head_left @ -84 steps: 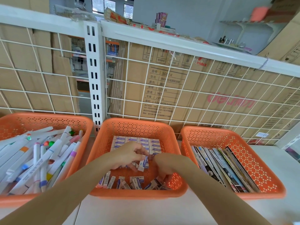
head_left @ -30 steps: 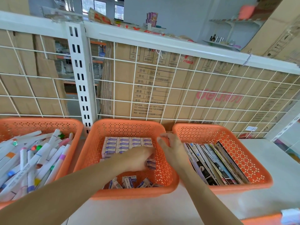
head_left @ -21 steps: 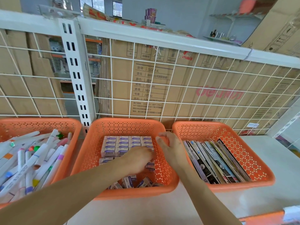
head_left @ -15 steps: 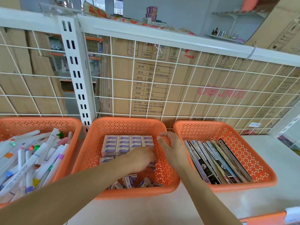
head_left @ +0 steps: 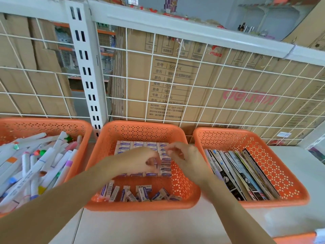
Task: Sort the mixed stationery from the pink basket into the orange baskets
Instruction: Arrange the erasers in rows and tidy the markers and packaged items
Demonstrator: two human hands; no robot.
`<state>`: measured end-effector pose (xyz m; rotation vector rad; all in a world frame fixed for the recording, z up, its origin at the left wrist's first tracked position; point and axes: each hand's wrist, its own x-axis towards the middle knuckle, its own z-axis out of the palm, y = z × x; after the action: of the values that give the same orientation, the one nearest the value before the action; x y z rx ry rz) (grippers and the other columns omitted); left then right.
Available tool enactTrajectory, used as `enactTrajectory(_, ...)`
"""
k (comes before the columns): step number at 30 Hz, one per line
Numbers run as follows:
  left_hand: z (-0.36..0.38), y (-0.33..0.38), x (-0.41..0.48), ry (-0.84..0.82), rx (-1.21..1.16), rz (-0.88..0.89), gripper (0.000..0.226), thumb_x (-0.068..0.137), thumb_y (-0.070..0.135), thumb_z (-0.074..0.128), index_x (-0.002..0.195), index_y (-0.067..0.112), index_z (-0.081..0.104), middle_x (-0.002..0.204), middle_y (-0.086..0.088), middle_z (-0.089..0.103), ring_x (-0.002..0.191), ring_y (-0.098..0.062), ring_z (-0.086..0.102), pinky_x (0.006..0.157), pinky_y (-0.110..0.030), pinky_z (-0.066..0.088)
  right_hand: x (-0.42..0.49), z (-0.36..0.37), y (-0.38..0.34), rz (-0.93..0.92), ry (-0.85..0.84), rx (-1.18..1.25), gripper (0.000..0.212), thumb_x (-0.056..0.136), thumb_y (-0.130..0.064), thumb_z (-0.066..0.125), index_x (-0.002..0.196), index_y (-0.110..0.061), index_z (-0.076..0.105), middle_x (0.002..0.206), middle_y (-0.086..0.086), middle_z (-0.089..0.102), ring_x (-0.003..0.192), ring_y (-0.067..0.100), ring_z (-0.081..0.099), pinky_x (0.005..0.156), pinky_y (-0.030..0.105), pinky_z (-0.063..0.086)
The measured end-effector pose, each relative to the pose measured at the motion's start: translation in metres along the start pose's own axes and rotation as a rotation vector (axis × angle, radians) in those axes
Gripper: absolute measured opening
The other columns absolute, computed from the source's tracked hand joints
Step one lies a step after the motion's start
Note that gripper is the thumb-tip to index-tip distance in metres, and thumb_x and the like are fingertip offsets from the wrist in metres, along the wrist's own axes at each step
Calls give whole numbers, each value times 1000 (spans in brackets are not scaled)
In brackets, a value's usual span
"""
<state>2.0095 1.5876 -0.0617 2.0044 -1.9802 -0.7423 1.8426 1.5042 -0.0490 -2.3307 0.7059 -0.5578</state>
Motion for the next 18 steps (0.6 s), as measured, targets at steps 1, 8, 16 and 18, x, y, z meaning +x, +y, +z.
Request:
enactTrajectory(1,-4,-7,-8,22,-77,-31,24,89,35,60,110,25,60,95,11,58,89,-9,57,79,-24,46,2,0,-3,2,-144,-2,18,93,-14,55,106,-16,67,97,0,69,89,13,62,80,25,49)
enactTrajectory(8,-8,-33,-37,139,-279,-121,14,92,32,56,105,33,59,95,13,60,80,3,57,75,-18,42,17,28,-24,-60,-744,-185,23,87,-19,63,107,-11,70,100,4,68,88,15,60,79,26,45)
enactTrajectory(16,-6,-34,-40,78,-278,-137,11,90,27,60,101,26,63,95,12,60,87,0,56,82,-21,47,20,44,-25,-57,-870,-172,29,75,-24,76,101,-13,69,77,-12,56,64,1,48,58,13,34)
enactTrajectory(18,-7,-33,-40,-15,-237,-129,9,87,22,64,96,19,67,85,14,60,75,7,54,71,-10,44,20,44,-23,-33,-867,-143,26,74,-22,77,97,-15,68,69,-17,53,62,-1,49,57,13,35)
